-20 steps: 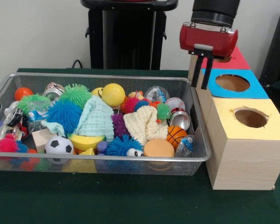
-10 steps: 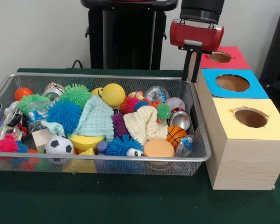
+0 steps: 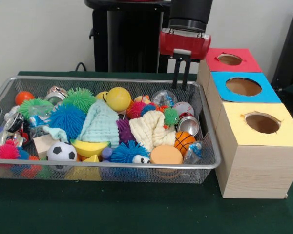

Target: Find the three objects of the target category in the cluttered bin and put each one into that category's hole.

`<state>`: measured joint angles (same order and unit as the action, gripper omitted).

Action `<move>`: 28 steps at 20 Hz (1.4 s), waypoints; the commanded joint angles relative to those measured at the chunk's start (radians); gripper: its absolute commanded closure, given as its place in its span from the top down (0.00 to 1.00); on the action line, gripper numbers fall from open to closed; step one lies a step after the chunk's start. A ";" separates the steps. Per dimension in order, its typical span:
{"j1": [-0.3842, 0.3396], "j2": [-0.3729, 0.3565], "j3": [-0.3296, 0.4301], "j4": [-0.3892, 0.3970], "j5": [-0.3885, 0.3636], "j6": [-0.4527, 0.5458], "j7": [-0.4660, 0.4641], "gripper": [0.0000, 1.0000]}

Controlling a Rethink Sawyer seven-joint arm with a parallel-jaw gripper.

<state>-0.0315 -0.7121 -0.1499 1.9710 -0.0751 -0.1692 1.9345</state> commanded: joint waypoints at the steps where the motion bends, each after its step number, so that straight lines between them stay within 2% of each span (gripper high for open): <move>1: -0.085 0.041 0.104 0.068 -0.133 -0.084 0.117 0.00; 8: -0.171 0.090 0.120 0.043 -0.247 -0.146 0.110 0.00; 20: -0.328 0.178 0.189 -0.079 -0.411 -0.131 0.071 0.00; 28: -0.349 0.249 0.180 -0.128 -0.469 -0.191 0.065 0.00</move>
<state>-0.3522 -0.5377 -0.0678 1.9787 -0.4658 -0.2659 1.9345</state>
